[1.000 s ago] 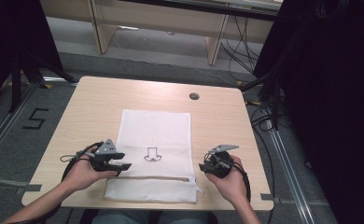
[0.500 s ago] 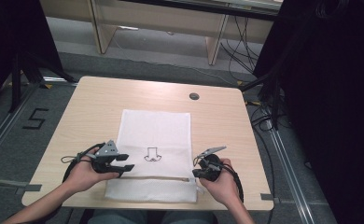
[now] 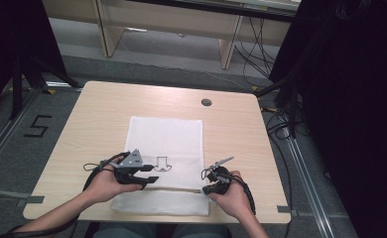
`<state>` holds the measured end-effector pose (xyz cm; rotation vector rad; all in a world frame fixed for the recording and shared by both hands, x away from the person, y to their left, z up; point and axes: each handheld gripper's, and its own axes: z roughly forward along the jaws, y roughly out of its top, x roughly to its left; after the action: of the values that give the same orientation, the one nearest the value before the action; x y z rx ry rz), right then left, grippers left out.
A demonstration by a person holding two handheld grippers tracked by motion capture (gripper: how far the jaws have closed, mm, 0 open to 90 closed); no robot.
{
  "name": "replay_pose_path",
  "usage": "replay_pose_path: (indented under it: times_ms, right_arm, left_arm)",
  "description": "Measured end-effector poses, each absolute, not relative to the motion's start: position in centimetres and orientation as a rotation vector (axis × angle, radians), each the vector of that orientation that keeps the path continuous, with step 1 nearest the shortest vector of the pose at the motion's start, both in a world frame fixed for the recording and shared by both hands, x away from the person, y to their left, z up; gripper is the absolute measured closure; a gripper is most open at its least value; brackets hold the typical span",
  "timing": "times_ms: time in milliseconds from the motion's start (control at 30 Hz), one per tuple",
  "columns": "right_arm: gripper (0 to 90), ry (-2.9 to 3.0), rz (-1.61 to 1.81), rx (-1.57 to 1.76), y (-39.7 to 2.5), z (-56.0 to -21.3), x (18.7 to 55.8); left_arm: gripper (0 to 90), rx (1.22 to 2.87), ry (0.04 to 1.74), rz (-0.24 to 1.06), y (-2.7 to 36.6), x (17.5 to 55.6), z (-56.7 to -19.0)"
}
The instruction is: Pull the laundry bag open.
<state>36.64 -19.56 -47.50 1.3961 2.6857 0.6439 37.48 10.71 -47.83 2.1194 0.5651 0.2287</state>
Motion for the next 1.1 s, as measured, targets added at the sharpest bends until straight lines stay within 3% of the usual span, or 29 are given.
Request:
replay_pose_path:
  times_ms: [633, 1100]
  right_arm:
    - [90.0, 2.712, 0.628, 1.4, -19.1, -48.2, 36.8]
    - [90.0, 2.718, 0.628, 1.353, -19.1, -48.2, 36.9]
  left_arm:
    - [54.5, 2.184, 0.419, 0.161, 4.3, 37.4, -48.1]
    - [64.1, 2.229, 0.352, 0.098, 0.6, 37.3, -49.1]
